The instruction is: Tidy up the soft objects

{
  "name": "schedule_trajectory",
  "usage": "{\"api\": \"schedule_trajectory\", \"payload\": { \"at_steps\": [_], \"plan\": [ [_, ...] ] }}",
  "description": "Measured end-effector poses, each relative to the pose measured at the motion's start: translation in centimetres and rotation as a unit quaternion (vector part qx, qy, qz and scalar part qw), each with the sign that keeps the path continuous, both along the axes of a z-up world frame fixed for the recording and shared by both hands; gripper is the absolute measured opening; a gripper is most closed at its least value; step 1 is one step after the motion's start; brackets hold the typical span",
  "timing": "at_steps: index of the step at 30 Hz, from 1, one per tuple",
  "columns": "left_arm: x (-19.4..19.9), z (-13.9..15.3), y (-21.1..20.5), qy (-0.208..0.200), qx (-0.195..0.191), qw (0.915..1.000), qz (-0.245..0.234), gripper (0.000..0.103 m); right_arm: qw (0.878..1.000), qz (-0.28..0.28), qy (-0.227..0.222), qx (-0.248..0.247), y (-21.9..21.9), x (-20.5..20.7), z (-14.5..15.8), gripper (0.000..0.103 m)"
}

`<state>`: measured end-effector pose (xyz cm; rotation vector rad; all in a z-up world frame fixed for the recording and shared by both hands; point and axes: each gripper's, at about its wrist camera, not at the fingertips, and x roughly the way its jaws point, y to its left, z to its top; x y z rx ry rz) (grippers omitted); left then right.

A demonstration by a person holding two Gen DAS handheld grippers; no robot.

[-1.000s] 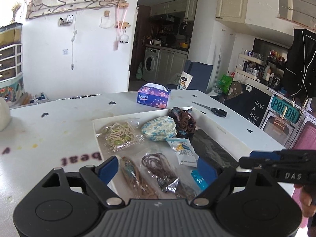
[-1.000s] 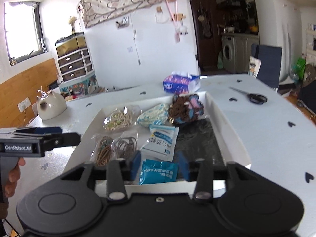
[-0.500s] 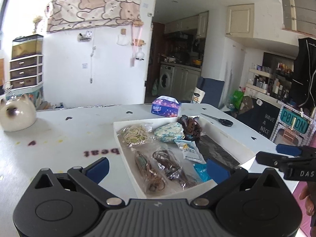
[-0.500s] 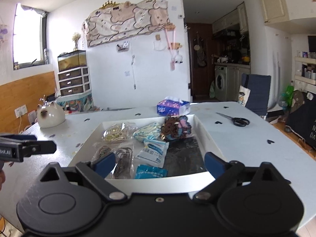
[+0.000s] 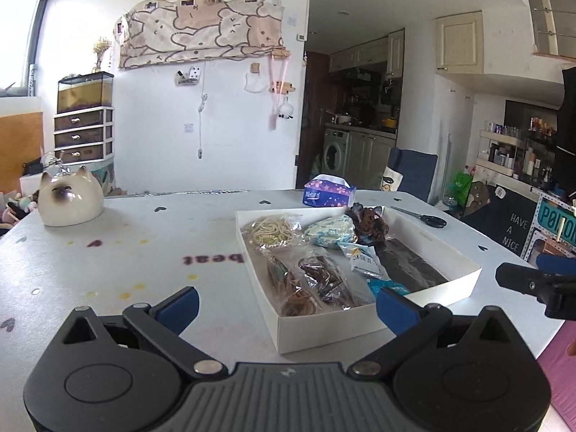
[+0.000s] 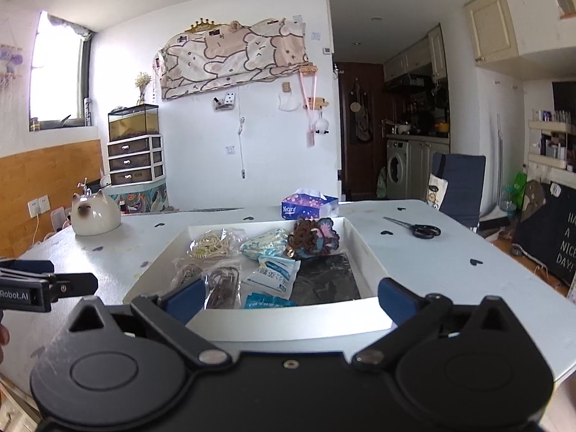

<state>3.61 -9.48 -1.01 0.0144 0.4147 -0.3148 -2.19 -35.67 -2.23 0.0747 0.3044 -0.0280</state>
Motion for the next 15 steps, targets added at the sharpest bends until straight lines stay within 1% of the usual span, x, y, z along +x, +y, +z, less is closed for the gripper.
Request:
{"api": "schedule_trajectory", "payload": {
  "at_steps": [8, 15],
  "plan": [
    [-1.8, -0.1, 0.8, -0.008, -0.013, 0.9995, 0.027, 0.103, 1.000, 0.006, -0.009, -0.010, 0.7, -0.8, 0.0, 0.103],
    [-2.6, -0.1, 1.0, -0.010, -0.007, 0.9994, 0.031, 0.103, 1.000, 0.016, -0.009, -0.014, 1.5, -1.1, 0.0, 0.103]
  ]
}}
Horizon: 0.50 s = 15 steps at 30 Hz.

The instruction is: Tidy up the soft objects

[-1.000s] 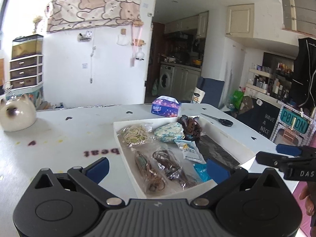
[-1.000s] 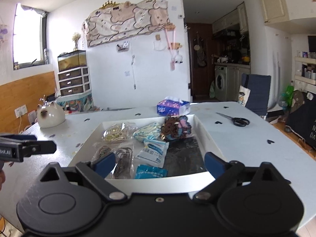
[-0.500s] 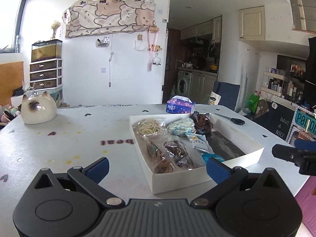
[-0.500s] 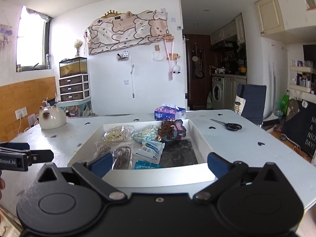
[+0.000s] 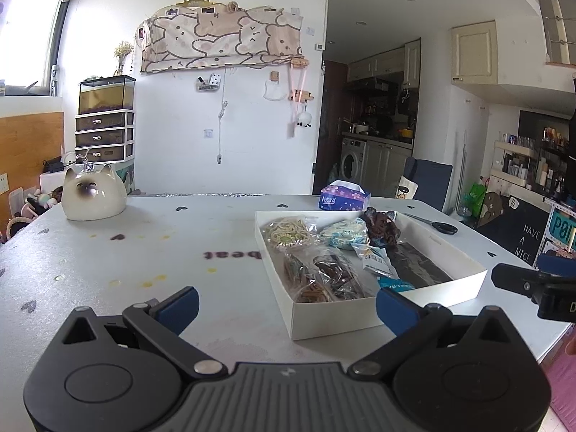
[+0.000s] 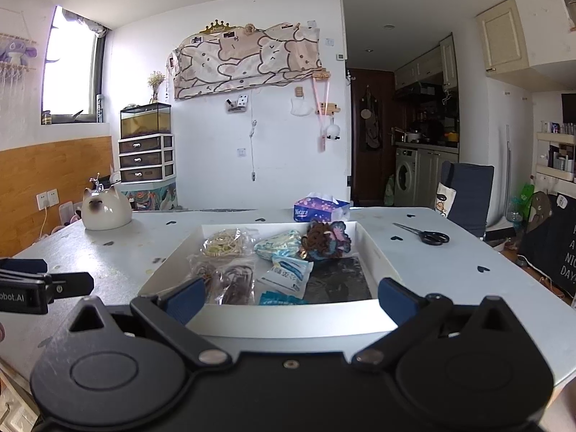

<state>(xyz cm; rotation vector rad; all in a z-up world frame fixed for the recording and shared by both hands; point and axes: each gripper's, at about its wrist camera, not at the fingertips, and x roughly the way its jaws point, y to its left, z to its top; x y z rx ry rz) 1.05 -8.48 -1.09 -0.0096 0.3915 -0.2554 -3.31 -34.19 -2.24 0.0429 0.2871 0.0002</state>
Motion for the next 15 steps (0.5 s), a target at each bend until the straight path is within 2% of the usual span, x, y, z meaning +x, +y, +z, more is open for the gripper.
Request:
{"api": "schedule_trajectory", "payload": {
  "at_steps": [15],
  "plan": [
    [-0.09, -0.13, 0.33, 0.007, -0.003, 1.0000, 0.006, 0.103, 1.000, 0.005, 0.005, -0.008, 0.66, 0.10, -0.15, 0.103]
  ]
}}
